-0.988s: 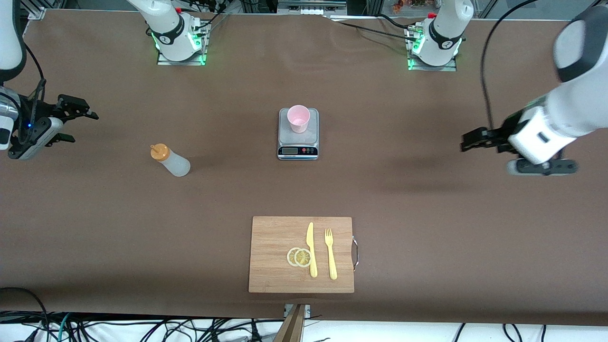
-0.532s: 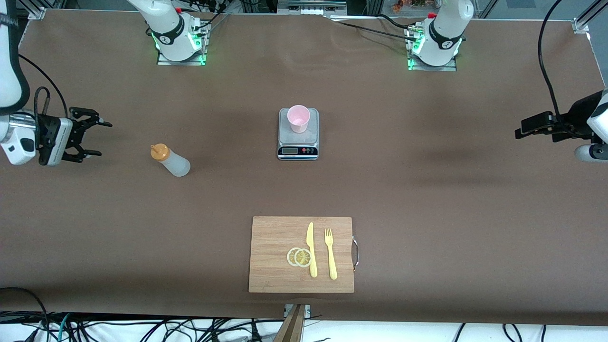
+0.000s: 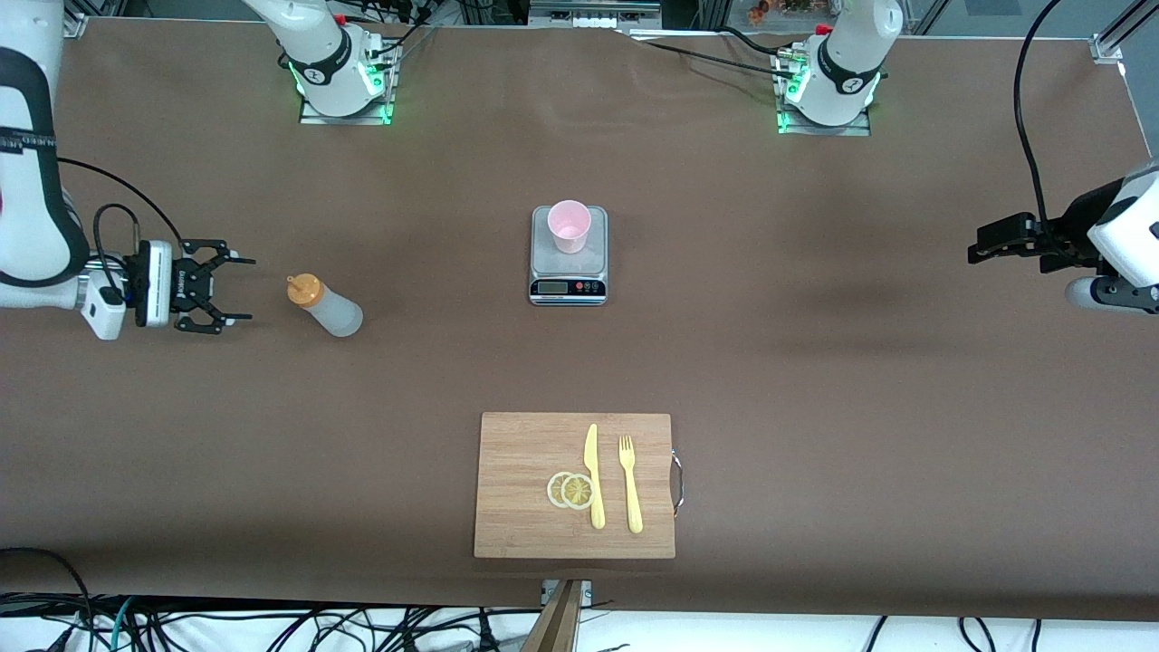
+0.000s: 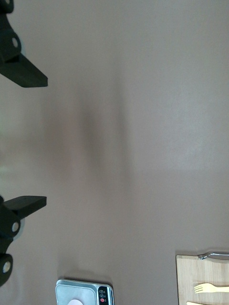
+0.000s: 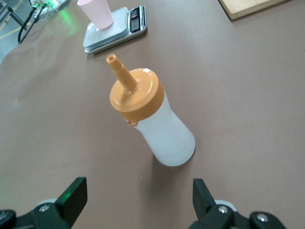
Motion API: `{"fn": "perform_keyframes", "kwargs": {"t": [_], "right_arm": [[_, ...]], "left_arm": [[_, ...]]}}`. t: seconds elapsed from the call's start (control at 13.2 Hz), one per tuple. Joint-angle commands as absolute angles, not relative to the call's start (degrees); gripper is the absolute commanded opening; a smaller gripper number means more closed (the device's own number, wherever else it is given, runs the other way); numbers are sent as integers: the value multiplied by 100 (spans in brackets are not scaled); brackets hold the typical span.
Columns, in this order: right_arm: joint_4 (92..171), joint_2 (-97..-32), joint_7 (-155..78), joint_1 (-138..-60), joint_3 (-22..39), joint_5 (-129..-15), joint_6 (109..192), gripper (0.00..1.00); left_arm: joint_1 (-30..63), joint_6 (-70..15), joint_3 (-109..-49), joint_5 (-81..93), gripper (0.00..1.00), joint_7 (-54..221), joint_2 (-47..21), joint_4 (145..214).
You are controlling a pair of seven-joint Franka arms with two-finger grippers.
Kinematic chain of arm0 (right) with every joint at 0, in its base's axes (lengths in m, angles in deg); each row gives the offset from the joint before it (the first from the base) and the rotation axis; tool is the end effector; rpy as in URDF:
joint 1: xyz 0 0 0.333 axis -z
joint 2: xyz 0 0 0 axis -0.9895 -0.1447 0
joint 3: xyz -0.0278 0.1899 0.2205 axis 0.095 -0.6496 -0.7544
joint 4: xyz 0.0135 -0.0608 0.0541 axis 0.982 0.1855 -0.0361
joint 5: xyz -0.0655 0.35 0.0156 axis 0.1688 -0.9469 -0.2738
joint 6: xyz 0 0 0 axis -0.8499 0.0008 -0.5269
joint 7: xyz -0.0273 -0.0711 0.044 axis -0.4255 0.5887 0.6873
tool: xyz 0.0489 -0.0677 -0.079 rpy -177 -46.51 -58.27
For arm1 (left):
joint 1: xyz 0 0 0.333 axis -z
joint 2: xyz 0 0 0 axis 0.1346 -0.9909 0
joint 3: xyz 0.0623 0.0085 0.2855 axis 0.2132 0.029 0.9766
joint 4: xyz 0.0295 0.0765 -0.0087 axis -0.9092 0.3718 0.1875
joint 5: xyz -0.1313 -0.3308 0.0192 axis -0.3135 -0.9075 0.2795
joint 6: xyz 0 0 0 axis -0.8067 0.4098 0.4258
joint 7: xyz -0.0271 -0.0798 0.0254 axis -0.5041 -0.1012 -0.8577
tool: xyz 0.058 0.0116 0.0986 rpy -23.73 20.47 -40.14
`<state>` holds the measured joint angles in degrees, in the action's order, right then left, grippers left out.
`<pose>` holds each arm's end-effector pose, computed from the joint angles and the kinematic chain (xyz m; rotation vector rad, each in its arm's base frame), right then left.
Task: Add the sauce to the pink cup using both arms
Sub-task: 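Grasp the white sauce bottle with the right gripper and lift it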
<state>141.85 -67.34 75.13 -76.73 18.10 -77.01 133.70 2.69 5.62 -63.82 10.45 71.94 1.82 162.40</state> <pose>0.5194 -0.1126 0.2447 -1.8448 -1.5105 -0.3804 0.5535 0.0104 0.5398 3.0298 -0.0868 -0.2444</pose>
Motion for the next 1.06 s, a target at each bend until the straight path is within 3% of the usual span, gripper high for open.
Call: {"fn": "perform_keyframes", "kwargs": {"t": [0.0,0.53,0.99], "right_arm": [[14131,-7020,8113,-7579,1739,-8238,13239,98],[14122,-7837,9757,-7606,1713,-9487,12624,98],[13990,-7952,9872,-7623,1494,-9663,12368,93]], "left_arm": [[316,663,-6368,1190,100,7097,144,16155],[308,663,-6360,1173,100,7097,100,16155],[316,663,-6360,1181,100,7097,100,16155]]}}
